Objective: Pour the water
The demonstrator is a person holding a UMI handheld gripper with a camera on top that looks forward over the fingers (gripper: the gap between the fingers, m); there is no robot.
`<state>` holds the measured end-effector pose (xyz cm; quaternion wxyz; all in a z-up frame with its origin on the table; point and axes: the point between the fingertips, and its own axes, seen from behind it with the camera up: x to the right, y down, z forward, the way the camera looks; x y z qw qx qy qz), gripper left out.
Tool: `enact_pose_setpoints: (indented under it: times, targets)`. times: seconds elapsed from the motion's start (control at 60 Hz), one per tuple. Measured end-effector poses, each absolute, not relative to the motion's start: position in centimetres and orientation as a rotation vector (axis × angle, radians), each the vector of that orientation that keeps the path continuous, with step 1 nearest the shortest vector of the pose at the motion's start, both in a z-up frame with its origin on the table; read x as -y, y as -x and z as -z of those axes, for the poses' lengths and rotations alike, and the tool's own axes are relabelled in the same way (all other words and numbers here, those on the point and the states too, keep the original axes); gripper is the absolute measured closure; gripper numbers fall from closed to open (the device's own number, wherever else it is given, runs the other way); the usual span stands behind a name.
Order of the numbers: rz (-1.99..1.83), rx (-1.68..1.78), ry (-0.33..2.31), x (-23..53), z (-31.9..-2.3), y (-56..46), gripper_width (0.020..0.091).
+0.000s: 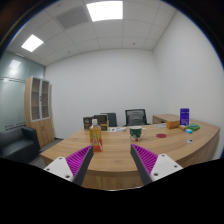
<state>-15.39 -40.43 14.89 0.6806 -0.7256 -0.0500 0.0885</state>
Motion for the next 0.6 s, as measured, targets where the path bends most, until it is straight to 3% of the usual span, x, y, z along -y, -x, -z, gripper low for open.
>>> enact_pose_setpoints:
  times: [0.283, 0.6]
  targets:
    - [-0.175, 0.106, 1.622, 35.8, -14.8, 16.6, 0.0263]
    - [-0.228, 0.192, 1.638, 22.6, -13.9, 25.9, 0.0266]
